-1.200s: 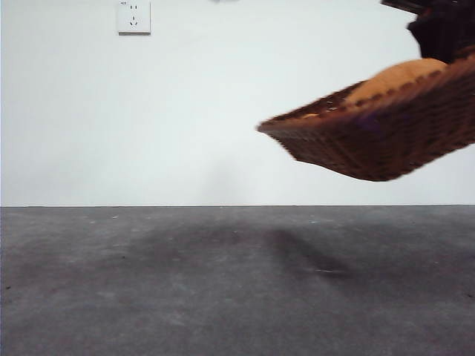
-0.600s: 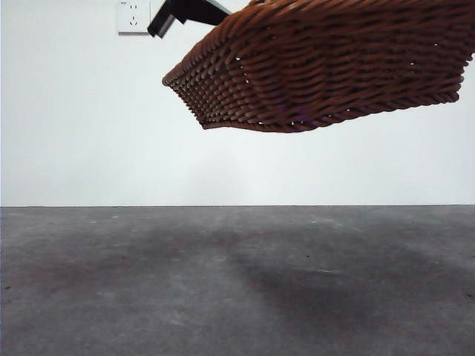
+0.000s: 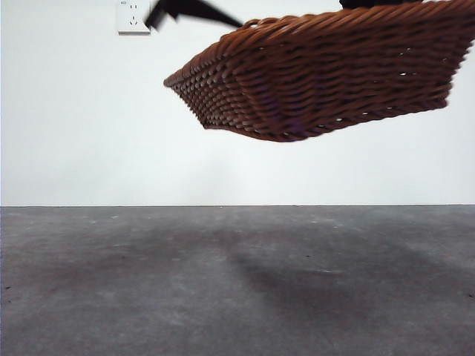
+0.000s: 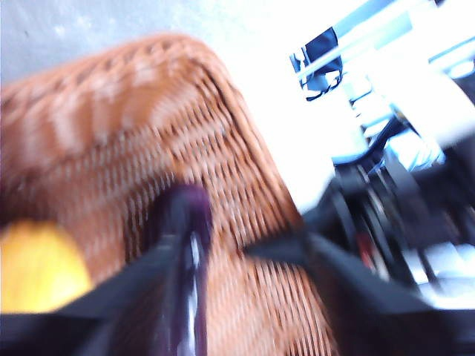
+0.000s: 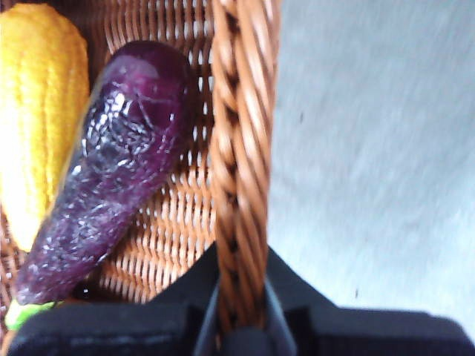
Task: Help me put the vegetables on the table into the basket
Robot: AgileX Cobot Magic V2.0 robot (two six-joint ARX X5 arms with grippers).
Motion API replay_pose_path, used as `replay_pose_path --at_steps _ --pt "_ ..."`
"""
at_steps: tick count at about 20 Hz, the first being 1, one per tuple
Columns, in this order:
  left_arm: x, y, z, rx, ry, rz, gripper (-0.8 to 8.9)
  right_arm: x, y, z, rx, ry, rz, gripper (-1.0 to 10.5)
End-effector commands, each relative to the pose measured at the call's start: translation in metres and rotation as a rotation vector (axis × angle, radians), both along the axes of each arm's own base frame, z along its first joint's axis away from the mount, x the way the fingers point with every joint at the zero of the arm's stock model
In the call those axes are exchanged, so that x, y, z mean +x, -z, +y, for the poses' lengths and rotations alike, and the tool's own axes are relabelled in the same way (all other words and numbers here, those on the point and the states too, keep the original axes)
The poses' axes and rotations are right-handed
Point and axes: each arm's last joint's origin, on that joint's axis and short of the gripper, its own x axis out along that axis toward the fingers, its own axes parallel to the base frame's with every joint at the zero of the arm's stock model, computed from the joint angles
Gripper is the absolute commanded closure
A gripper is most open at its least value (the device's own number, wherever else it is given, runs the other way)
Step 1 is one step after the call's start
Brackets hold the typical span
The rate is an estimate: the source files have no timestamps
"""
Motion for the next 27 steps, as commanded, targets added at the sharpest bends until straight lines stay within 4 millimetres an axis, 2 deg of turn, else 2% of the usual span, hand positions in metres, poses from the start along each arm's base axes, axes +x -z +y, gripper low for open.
replay_pose_path --at_steps 1,4,6,8,12,17,22,25,26,27 --pt "-0.030 -0.023 0.024 0.116 0.116 -0.204 8.21 0.012 0.007 -0.010 0.015 0.051 0.008 9.5" --pt "-0.077 -0.040 0.060 0.248 0.193 -0.264 8.21 0.040 0.028 -0.030 0.010 0.119 0.023 9.5" --pt "-0.105 -0.043 0.081 0.356 0.199 -0.265 8.21 0.062 0.049 -0.043 0.044 0.153 0.053 9.5" --pt "-0.127 -0.040 0.102 0.475 0.174 -0.206 8.21 0.082 0.073 -0.058 0.066 0.187 0.091 9.5" --pt "-0.157 -0.037 0.135 0.665 0.046 -0.159 8.21 0.111 0.115 -0.084 0.068 0.235 0.120 9.5" --pt "-0.173 -0.043 0.151 0.642 -0.080 -0.202 8.21 0.128 0.147 -0.098 0.103 0.243 0.132 9.5" --pt "-0.174 -0.043 0.152 0.635 -0.078 -0.201 8.21 0.136 0.173 -0.102 0.102 0.253 0.166 9.5" --pt "-0.174 -0.043 0.152 0.637 -0.077 -0.200 8.21 0.138 0.178 -0.102 0.101 0.254 0.175 9.4" --pt "-0.174 -0.043 0.152 0.639 -0.079 -0.201 8.21 0.139 0.178 -0.102 0.102 0.250 0.162 8.8" --pt "-0.174 -0.043 0.152 0.641 -0.078 -0.203 8.21 0.138 0.176 -0.102 0.104 0.250 0.158 7.0"
